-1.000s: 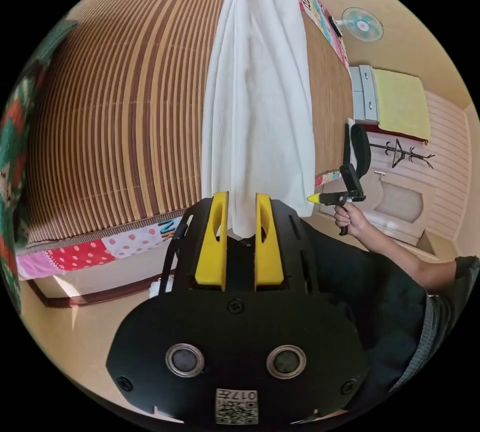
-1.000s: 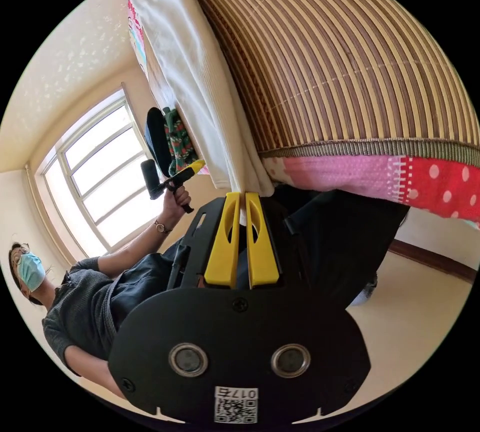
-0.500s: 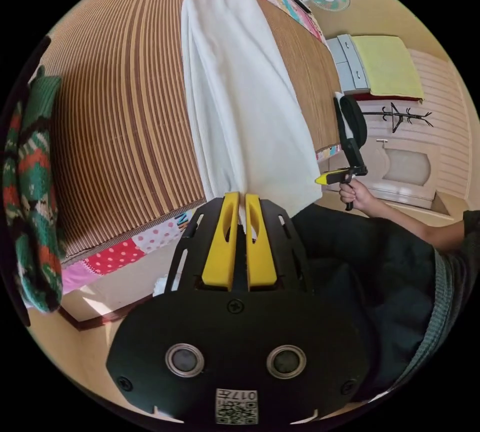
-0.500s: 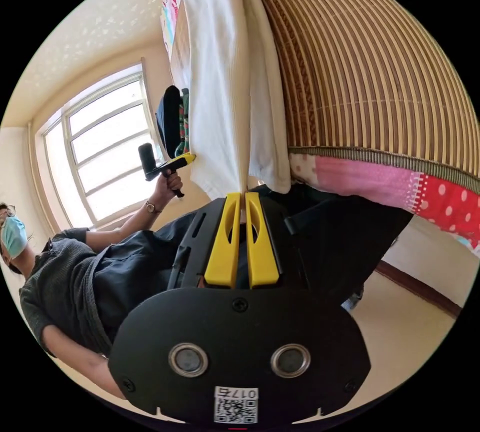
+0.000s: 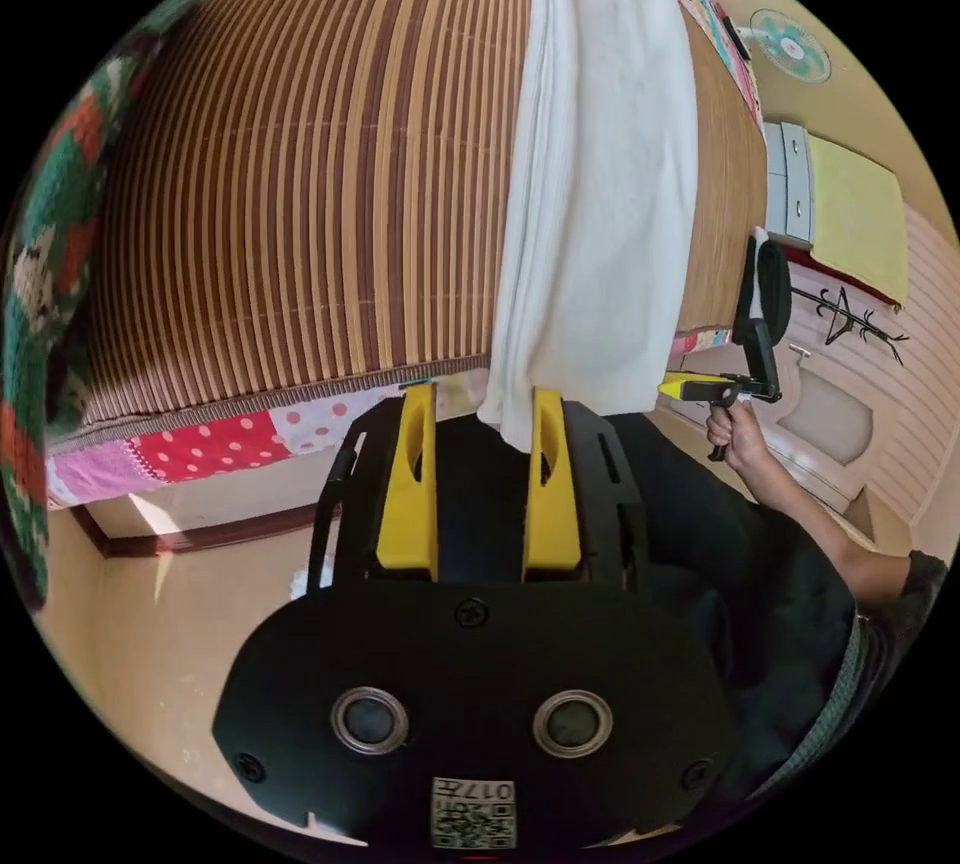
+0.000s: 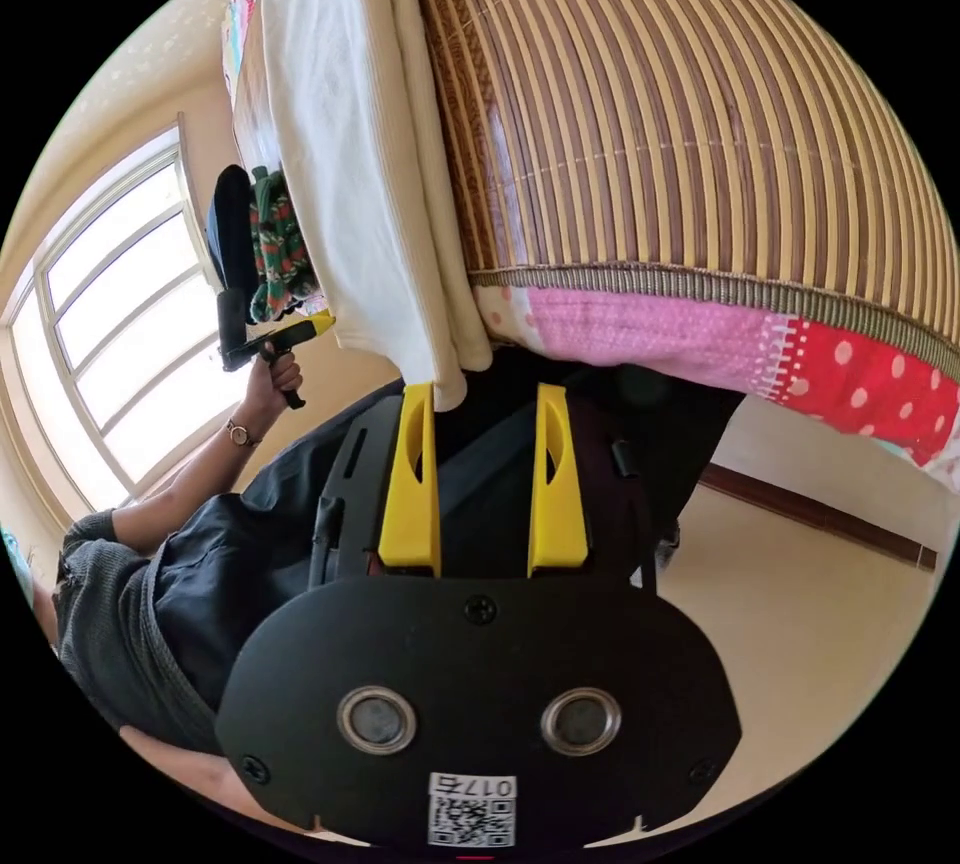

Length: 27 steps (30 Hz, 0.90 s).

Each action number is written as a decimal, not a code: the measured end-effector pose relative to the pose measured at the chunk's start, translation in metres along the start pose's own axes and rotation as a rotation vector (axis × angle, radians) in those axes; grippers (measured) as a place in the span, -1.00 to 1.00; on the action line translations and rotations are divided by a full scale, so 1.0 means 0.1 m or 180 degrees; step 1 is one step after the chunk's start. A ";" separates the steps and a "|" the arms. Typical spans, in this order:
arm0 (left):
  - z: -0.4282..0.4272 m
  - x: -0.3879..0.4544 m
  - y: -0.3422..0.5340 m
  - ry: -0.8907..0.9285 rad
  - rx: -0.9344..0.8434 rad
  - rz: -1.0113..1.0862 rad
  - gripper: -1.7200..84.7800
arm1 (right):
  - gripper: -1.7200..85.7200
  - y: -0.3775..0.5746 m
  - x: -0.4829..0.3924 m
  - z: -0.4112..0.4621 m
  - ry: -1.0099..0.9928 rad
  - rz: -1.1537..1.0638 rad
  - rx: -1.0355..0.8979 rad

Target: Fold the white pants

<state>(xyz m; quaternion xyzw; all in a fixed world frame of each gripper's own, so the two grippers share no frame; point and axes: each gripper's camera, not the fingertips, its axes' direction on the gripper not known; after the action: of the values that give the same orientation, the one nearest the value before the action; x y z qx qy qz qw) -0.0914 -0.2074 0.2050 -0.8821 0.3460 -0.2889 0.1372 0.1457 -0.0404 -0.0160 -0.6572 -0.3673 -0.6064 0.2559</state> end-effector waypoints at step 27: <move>-1.27 0.27 0.44 0.3379 -0.0857 0.1367 -0.81 | -0.90 2.07 -1.58 -1.35 -0.2940 -0.0252 -0.0278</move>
<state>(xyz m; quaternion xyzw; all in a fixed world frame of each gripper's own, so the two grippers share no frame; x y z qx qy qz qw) -0.1757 -0.2632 0.2973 -0.5365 0.5718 -0.6103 -0.1126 0.2286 -0.2971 -0.1312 -0.8540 -0.4417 -0.2745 0.0144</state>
